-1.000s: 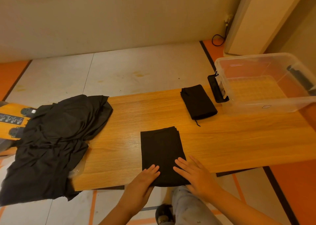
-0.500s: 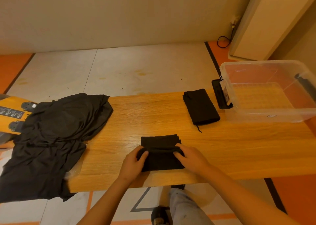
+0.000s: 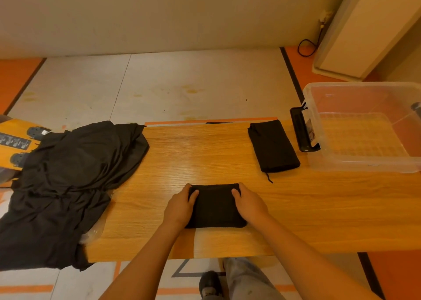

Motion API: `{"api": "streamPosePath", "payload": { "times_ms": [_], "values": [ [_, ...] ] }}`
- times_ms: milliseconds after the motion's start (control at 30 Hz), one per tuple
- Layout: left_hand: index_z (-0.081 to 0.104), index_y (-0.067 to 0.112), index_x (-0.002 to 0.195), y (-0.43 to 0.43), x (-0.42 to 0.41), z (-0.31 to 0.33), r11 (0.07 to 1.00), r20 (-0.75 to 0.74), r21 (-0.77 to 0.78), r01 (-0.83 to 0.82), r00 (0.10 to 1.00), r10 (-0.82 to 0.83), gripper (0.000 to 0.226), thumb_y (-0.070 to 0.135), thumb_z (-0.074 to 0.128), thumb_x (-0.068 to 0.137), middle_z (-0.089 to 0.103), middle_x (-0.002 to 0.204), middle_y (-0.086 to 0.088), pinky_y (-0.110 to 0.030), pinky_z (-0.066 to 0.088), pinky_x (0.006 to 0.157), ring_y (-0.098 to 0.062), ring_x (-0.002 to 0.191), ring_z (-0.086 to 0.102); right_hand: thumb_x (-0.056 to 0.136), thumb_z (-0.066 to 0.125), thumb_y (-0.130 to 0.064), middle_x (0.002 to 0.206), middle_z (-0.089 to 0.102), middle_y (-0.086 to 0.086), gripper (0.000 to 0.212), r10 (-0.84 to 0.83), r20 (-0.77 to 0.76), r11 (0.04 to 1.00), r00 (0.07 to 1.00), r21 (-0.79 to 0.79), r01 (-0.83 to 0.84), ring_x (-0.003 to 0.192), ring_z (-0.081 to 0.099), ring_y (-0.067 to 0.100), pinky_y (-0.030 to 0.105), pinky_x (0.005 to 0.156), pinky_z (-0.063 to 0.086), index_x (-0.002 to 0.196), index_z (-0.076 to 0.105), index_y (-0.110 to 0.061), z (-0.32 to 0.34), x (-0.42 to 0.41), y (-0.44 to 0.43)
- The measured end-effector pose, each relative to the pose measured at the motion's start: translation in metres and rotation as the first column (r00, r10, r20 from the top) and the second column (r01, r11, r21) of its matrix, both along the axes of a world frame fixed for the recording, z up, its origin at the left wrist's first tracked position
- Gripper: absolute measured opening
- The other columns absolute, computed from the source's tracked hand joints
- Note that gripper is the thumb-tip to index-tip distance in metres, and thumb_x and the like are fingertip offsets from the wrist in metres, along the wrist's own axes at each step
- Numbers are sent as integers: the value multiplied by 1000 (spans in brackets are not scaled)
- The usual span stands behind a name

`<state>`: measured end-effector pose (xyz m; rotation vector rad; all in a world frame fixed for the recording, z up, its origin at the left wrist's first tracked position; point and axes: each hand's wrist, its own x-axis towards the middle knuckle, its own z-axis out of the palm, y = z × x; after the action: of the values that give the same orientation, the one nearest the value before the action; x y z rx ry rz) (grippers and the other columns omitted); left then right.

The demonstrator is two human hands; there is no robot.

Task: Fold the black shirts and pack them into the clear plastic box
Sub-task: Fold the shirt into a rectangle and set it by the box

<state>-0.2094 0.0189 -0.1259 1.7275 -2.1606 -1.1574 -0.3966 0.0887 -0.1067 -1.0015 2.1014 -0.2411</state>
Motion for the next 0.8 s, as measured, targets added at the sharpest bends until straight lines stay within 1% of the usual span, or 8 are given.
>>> {"api": "streamPosePath", "payload": {
  "times_ms": [100,167,200,267,333,400,567,800],
  "values": [
    [52,23,100,0,-3,3,997,16,-62,-47,999,48,20,41,44,100,63,76,2,-34,49,56,-12,65,60,105,26,-40,130,58,6,48,3,-72,1000,997,-31,-5,117,55,23,33,90,46,148,30,-20,4,5,3],
    [51,22,97,4,0,6,988,-42,-67,-142,989,139,20,42,49,98,61,67,1,-27,40,48,-12,57,57,105,25,-40,125,60,6,48,-14,-95,999,995,-42,10,113,57,23,33,88,47,148,30,-21,4,7,4],
    [52,21,95,6,3,7,981,-89,-34,-193,978,189,21,42,52,97,62,68,1,-27,40,49,-13,59,59,104,25,-40,123,61,5,48,-22,-102,999,995,-43,18,111,58,22,33,87,48,148,29,-21,4,7,5],
    [57,19,91,11,9,6,971,-148,36,-237,960,240,18,36,55,97,65,74,0,-30,48,55,-16,68,63,104,24,-41,114,64,4,48,-33,-120,998,992,-54,27,103,61,21,33,84,50,148,28,-22,4,8,6],
    [58,19,85,12,14,5,978,-145,27,-206,967,208,17,28,53,98,65,75,-1,-29,47,57,-18,70,63,104,24,-42,96,65,1,47,-26,-161,996,987,-84,13,91,63,19,33,77,51,147,28,-24,5,12,9],
    [56,19,88,10,14,5,986,-137,-3,-169,976,167,16,27,49,100,64,72,-1,-27,44,52,-18,64,62,104,24,-41,85,63,-1,45,-20,-218,994,976,-108,-3,82,64,17,32,72,51,146,29,-25,6,16,12],
    [51,20,94,4,11,1,993,-43,-64,-101,994,98,16,31,43,102,60,63,-1,-27,41,46,-15,53,57,104,22,-43,81,65,-1,46,-12,-288,995,958,-99,-17,73,62,14,28,64,47,147,26,-28,9,20,11],
    [48,17,103,3,6,-4,987,130,-158,-39,990,60,19,33,38,103,54,65,3,-28,36,48,-16,58,55,104,21,-42,90,68,1,47,-76,-343,997,936,-20,74,79,63,17,27,61,40,147,25,-24,4,23,2]
  ]
}}
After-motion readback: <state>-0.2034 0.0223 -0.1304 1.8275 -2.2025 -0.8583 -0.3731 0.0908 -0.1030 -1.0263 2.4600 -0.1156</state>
